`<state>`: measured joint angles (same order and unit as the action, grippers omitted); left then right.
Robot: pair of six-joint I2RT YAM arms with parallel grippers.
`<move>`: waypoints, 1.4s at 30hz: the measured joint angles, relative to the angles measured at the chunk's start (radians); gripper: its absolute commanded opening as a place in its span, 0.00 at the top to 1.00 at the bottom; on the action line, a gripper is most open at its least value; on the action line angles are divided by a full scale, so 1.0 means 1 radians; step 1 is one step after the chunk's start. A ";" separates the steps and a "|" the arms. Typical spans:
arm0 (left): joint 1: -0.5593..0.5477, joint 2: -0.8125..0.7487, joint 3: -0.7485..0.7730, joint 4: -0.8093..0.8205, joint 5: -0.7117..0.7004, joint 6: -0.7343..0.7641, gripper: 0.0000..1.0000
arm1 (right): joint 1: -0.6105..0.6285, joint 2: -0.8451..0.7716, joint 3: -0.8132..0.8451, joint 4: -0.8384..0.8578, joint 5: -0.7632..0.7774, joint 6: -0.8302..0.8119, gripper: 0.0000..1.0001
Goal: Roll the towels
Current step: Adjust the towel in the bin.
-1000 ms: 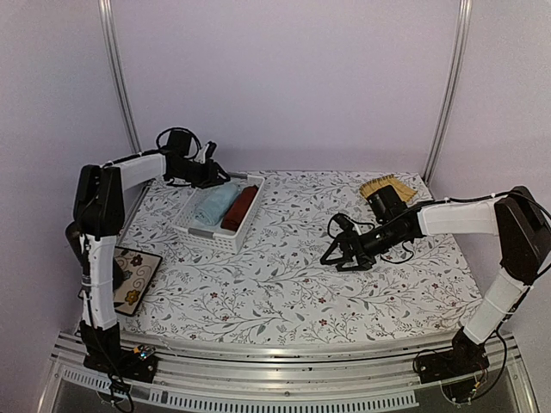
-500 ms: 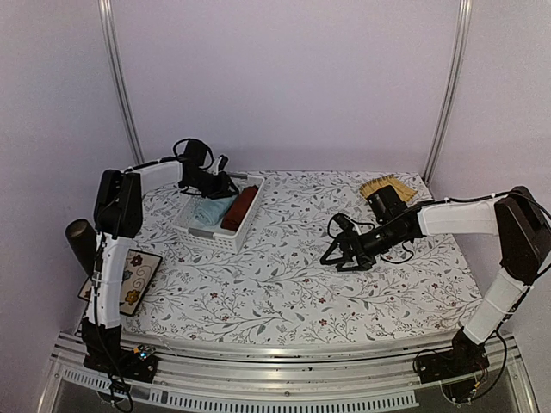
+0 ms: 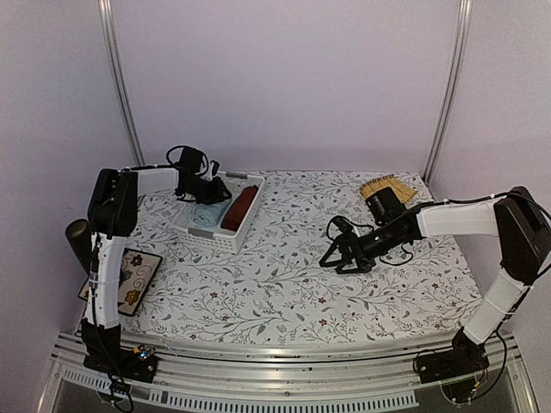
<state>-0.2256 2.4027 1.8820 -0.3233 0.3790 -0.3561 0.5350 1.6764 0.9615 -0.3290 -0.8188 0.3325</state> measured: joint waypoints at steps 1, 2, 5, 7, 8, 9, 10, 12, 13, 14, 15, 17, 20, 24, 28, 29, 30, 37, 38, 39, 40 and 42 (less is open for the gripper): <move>0.002 -0.006 -0.011 0.011 0.002 -0.006 0.69 | 0.001 0.000 0.000 0.001 0.000 0.001 0.01; 0.003 -0.011 -0.018 0.023 0.007 -0.013 0.69 | 0.002 0.000 0.000 0.001 0.000 0.002 0.01; 0.008 -0.017 -0.021 0.050 0.010 -0.024 0.68 | 0.003 0.000 0.000 0.001 0.000 0.005 0.01; 0.011 -0.023 -0.021 0.064 0.009 -0.032 0.68 | 0.003 0.000 0.000 0.001 0.000 0.005 0.01; 0.012 -0.027 -0.021 0.073 0.008 -0.035 0.68 | 0.003 0.000 0.000 0.001 0.000 0.005 0.01; 0.013 -0.033 -0.025 0.083 0.008 -0.037 0.68 | 0.004 0.000 0.000 0.002 0.000 0.005 0.01; 0.014 -0.040 -0.031 0.090 0.008 -0.038 0.68 | 0.004 0.000 0.000 0.001 0.000 0.005 0.01; 0.017 -0.057 -0.035 0.101 0.010 -0.039 0.68 | 0.006 0.000 0.000 0.002 0.002 0.005 0.01; 0.017 -0.064 -0.035 0.102 0.011 -0.039 0.68 | 0.007 0.000 0.000 0.001 0.002 0.005 0.01; 0.018 -0.072 -0.035 0.101 0.014 -0.039 0.68 | 0.008 -0.001 0.000 0.001 0.002 0.005 0.01; 0.018 -0.082 -0.035 0.100 0.017 -0.038 0.68 | 0.008 -0.002 0.000 0.001 0.002 0.005 0.01; 0.018 -0.104 -0.038 0.093 0.027 -0.036 0.68 | 0.008 -0.002 0.000 0.001 0.002 0.004 0.01; 0.014 -0.145 -0.055 0.063 0.048 -0.026 0.68 | 0.008 -0.002 -0.005 0.004 0.003 0.004 0.01; -0.001 -0.187 -0.068 -0.006 0.077 0.010 0.68 | 0.008 -0.003 -0.013 0.009 0.003 0.005 0.01; -0.040 -0.211 -0.108 -0.062 0.091 0.037 0.68 | 0.008 -0.003 -0.013 0.016 0.003 0.005 0.01; -0.047 -0.218 -0.129 -0.065 0.093 0.039 0.69 | 0.008 -0.003 -0.013 0.016 0.003 0.005 0.01; -0.053 -0.229 -0.163 -0.065 0.096 0.039 0.69 | 0.008 -0.003 -0.013 0.016 0.003 0.005 0.01; -0.055 -0.250 -0.307 -0.092 0.074 0.029 0.72 | 0.009 -0.016 -0.033 0.024 0.006 0.006 0.01; -0.050 -0.251 -0.316 -0.089 0.071 0.026 0.72 | 0.009 -0.016 -0.035 0.024 0.006 0.007 0.01; -0.043 -0.254 -0.328 -0.079 0.066 0.021 0.72 | 0.010 -0.016 -0.037 0.026 0.006 0.008 0.01; -0.035 -0.261 -0.344 -0.067 0.063 0.014 0.73 | 0.010 -0.016 -0.038 0.026 0.006 0.008 0.01; -0.020 -0.279 -0.378 -0.045 0.056 -0.001 0.73 | 0.011 -0.016 -0.038 0.027 0.006 0.010 0.01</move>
<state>-0.2455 2.1235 1.5040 -0.3687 0.4355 -0.3569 0.5465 1.6604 0.9234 -0.3019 -0.8124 0.3420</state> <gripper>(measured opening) 0.275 0.988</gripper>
